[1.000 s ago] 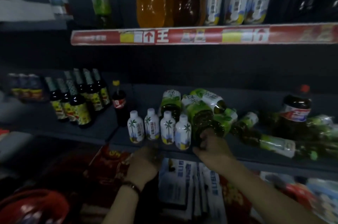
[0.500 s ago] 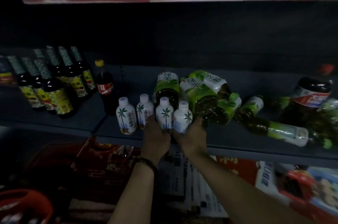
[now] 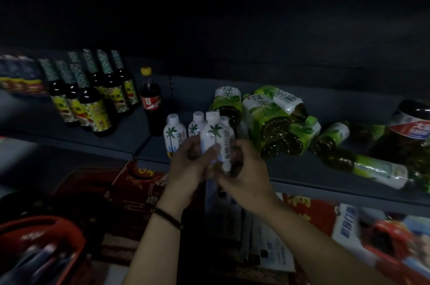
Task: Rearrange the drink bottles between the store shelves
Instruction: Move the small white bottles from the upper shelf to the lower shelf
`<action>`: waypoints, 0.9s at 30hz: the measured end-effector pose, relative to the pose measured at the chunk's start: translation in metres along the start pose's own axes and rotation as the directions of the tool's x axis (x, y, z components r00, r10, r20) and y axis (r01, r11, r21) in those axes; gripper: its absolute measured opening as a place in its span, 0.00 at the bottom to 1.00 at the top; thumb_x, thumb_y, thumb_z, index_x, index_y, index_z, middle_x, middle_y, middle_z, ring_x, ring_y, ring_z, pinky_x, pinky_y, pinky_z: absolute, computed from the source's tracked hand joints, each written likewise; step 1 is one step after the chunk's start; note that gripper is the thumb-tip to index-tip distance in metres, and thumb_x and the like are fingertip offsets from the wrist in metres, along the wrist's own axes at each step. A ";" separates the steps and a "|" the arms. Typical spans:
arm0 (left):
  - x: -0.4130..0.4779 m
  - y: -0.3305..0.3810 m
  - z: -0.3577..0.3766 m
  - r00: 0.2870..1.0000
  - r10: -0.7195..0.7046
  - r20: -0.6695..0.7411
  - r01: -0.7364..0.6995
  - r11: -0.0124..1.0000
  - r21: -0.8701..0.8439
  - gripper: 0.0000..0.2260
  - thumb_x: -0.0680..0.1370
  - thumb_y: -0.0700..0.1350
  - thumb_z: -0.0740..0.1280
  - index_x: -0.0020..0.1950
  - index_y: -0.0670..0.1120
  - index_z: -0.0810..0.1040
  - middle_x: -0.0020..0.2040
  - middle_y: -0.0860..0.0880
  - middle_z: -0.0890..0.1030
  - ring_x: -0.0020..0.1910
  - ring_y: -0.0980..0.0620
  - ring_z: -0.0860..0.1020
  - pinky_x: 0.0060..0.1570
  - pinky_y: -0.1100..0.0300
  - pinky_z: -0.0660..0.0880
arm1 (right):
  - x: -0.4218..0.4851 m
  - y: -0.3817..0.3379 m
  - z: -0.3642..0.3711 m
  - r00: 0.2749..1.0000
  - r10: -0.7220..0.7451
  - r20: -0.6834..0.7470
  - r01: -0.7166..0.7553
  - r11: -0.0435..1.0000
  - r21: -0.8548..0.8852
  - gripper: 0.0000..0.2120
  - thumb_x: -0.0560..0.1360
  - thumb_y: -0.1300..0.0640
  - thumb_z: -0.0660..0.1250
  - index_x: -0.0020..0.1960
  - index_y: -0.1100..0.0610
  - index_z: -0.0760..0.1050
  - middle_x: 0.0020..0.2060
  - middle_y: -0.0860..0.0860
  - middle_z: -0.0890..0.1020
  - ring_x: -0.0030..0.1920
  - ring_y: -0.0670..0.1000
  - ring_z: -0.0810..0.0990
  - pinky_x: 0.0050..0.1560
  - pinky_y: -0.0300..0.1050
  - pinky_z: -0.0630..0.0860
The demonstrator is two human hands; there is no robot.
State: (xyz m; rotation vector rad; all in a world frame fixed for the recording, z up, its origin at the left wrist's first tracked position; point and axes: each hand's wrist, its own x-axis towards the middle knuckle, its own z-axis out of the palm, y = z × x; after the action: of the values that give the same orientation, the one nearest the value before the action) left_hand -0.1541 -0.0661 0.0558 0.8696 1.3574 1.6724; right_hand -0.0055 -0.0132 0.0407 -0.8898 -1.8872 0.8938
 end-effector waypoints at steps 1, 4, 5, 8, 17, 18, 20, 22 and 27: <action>0.001 0.002 -0.009 0.997 -0.076 0.030 0.079 0.991 -0.105 0.17 0.81 0.50 0.75 0.68 0.47 0.83 0.62 0.43 0.87 0.61 0.40 0.86 0.62 0.39 0.82 | -0.001 -0.001 -0.003 0.999 -0.036 0.032 0.036 0.999 -0.003 0.22 0.72 0.48 0.79 0.63 0.48 0.76 0.47 0.43 0.81 0.48 0.43 0.83 0.45 0.39 0.80; 0.003 0.006 -0.026 0.959 -0.283 0.026 0.276 0.902 -0.332 0.22 0.83 0.58 0.68 0.72 0.47 0.81 0.66 0.43 0.86 0.63 0.39 0.85 0.64 0.40 0.80 | 0.010 0.010 -0.001 0.998 0.004 -0.055 -0.007 0.999 -0.047 0.13 0.78 0.56 0.75 0.61 0.52 0.78 0.48 0.45 0.83 0.49 0.44 0.83 0.46 0.33 0.75; 0.002 0.008 -0.027 0.952 -0.305 0.014 0.290 0.889 -0.354 0.21 0.83 0.57 0.67 0.71 0.47 0.81 0.64 0.43 0.86 0.63 0.39 0.85 0.62 0.43 0.80 | 0.017 0.012 0.003 0.995 0.061 -0.080 -0.067 0.995 -0.069 0.15 0.78 0.57 0.75 0.62 0.52 0.76 0.51 0.46 0.82 0.51 0.45 0.82 0.45 0.30 0.73; 0.000 0.003 -0.031 0.983 -0.184 -0.018 0.177 0.962 -0.207 0.18 0.82 0.51 0.71 0.71 0.49 0.81 0.63 0.44 0.87 0.62 0.41 0.85 0.58 0.47 0.81 | 0.039 0.022 0.022 0.968 0.246 -0.057 -0.248 0.968 -0.028 0.27 0.76 0.57 0.78 0.69 0.54 0.69 0.57 0.48 0.78 0.57 0.49 0.80 0.52 0.37 0.74; 0.007 -0.007 -0.039 0.992 -0.064 -0.109 0.069 0.997 0.039 0.19 0.77 0.44 0.80 0.66 0.48 0.82 0.55 0.46 0.88 0.39 0.59 0.86 0.32 0.67 0.77 | 0.072 0.048 0.052 0.935 0.339 -0.104 -0.344 0.939 -0.031 0.36 0.70 0.57 0.84 0.72 0.59 0.70 0.65 0.55 0.80 0.64 0.55 0.80 0.59 0.42 0.75; 0.006 -0.006 -0.041 0.992 -0.055 -0.112 0.063 0.996 0.068 0.18 0.77 0.44 0.80 0.65 0.49 0.82 0.54 0.47 0.88 0.38 0.60 0.85 0.31 0.67 0.76 | 0.071 0.047 0.052 0.943 0.315 -0.109 -0.322 0.946 -0.047 0.36 0.69 0.56 0.84 0.71 0.59 0.71 0.65 0.55 0.81 0.64 0.55 0.81 0.60 0.44 0.76; 0.004 -0.002 -0.045 0.995 -0.049 -0.090 0.057 0.995 0.083 0.17 0.77 0.44 0.79 0.65 0.49 0.82 0.52 0.48 0.87 0.35 0.62 0.84 0.30 0.68 0.76 | 0.067 0.044 0.048 0.952 0.291 -0.093 -0.297 0.953 -0.054 0.36 0.67 0.52 0.86 0.69 0.57 0.73 0.62 0.53 0.83 0.61 0.54 0.82 0.58 0.46 0.80; 0.002 0.003 -0.048 0.998 -0.028 -0.060 0.032 0.997 0.072 0.17 0.78 0.43 0.78 0.66 0.49 0.82 0.52 0.48 0.87 0.37 0.61 0.84 0.32 0.68 0.76 | 0.058 0.032 0.039 0.954 0.296 -0.053 -0.298 0.954 -0.028 0.36 0.65 0.50 0.86 0.67 0.54 0.74 0.58 0.49 0.84 0.56 0.51 0.83 0.53 0.45 0.80; -0.020 0.010 -0.034 1.000 0.023 0.014 -0.023 0.998 0.061 0.17 0.79 0.46 0.77 0.67 0.56 0.80 0.56 0.53 0.88 0.51 0.55 0.86 0.40 0.65 0.79 | 0.018 -0.011 0.000 0.967 0.255 0.026 -0.257 0.964 0.071 0.33 0.67 0.53 0.85 0.64 0.48 0.71 0.54 0.45 0.83 0.53 0.44 0.84 0.49 0.42 0.82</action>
State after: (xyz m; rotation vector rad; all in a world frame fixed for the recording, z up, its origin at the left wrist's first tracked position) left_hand -0.1764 -0.0997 0.0584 0.9325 1.4007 1.6477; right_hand -0.0145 -0.0035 0.0564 -1.1006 -1.7657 1.1219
